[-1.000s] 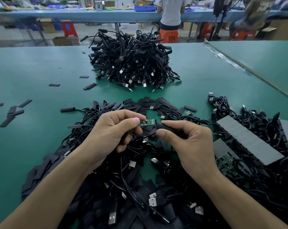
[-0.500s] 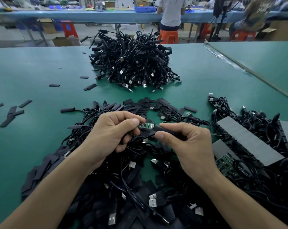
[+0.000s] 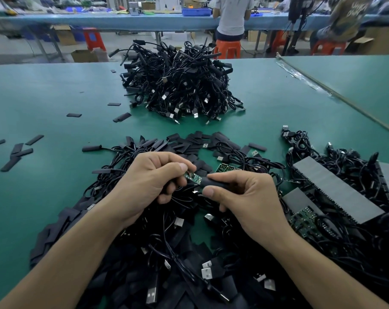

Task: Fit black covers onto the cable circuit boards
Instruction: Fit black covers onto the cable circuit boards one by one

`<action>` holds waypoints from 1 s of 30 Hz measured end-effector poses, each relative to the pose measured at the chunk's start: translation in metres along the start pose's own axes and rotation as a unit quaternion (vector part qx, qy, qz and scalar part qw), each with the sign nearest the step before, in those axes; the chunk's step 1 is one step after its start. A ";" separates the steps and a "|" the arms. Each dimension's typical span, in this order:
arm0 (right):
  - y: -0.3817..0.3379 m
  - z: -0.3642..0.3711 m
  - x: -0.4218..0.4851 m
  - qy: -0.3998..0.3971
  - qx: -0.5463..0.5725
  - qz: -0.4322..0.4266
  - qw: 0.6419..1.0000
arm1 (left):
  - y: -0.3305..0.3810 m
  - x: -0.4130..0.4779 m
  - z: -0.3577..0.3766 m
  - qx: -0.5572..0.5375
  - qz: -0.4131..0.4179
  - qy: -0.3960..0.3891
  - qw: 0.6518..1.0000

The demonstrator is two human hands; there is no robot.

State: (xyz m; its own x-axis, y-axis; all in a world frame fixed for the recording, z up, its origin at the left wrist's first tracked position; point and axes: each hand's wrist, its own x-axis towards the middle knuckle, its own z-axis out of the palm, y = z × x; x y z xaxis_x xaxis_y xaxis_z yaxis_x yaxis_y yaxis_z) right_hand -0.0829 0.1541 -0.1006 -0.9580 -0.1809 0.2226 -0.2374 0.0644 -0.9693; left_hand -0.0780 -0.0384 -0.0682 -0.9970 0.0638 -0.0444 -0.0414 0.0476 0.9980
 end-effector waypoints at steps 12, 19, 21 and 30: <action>0.005 -0.001 -0.001 0.014 -0.017 -0.034 0.999 | 0.001 -0.004 0.001 0.039 0.008 -0.064 0.997; 0.005 -0.001 -0.002 0.030 -0.032 -0.076 0.996 | 0.000 -0.003 0.002 -0.017 -0.002 -0.010 1.000; 0.005 -0.001 -0.002 0.031 -0.033 -0.076 0.996 | 0.000 -0.003 0.002 -0.028 -0.004 -0.004 1.000; 0.008 -0.001 -0.002 0.028 -0.114 -0.124 0.985 | 0.002 -0.004 0.000 -0.017 -0.022 -0.033 0.999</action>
State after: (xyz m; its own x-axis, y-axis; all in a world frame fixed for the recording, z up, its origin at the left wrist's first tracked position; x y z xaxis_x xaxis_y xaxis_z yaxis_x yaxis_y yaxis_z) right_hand -0.0828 0.1558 -0.1087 -0.8715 -0.1644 0.4620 -0.4898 0.2455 -0.8366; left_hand -0.0740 -0.0387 -0.0660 -0.9876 0.1288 -0.0896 -0.0880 0.0182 0.9960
